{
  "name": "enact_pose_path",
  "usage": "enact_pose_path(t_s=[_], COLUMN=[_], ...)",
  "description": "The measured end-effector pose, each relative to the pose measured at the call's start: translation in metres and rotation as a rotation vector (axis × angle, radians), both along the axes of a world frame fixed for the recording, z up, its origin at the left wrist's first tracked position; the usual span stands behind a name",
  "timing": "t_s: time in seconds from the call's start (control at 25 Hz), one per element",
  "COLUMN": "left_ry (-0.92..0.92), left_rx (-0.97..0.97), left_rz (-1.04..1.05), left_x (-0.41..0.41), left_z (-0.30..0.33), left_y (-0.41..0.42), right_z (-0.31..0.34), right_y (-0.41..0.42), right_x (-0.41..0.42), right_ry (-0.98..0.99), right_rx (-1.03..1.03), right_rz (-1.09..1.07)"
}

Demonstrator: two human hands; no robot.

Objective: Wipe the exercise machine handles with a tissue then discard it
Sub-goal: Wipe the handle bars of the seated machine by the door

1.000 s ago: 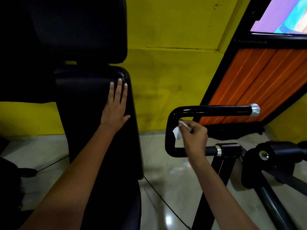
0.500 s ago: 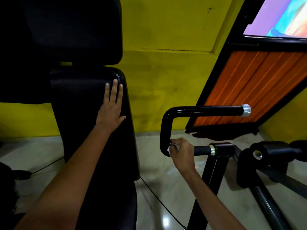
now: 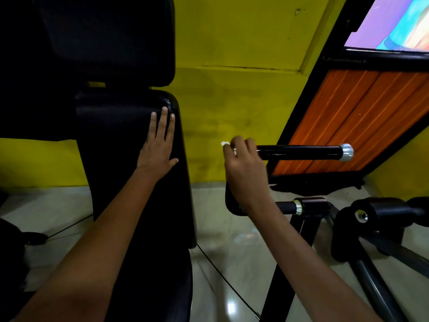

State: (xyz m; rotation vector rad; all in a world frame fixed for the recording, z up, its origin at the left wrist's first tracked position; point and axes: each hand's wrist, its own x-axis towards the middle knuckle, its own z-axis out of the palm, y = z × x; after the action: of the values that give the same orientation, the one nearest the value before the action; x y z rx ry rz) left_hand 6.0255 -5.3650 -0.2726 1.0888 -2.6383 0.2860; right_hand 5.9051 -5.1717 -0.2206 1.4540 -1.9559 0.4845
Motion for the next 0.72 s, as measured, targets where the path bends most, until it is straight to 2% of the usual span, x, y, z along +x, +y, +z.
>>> enact_pose_path(t_s=[0.16, 0.32, 0.52, 0.64, 0.72], left_ry=[-0.018, -0.002, -0.001, -0.007, 0.015], left_rx=[-0.018, 0.009, 0.018, 0.004, 0.017], left_rz=[0.001, 0.008, -0.010, 0.005, -0.001], left_x=[0.002, 0.002, 0.006, 0.002, 0.001], left_z=[0.002, 0.003, 0.004, 0.003, 0.002], left_y=[0.001, 0.003, 0.002, 0.003, 0.003], right_z=[-0.003, -0.038, -0.065, -0.055, -0.035], right_y=[-0.016, -0.005, -0.005, -0.004, -0.009], right_x=[0.023, 0.052, 0.059, 0.059, 0.054], right_ry=[0.045, 0.124, 0.191, 0.172, 0.185], right_rx=[0.337, 0.709, 0.955, 0.954, 0.717], right_rz=[-0.072, -0.109, -0.141, -0.039, 0.023])
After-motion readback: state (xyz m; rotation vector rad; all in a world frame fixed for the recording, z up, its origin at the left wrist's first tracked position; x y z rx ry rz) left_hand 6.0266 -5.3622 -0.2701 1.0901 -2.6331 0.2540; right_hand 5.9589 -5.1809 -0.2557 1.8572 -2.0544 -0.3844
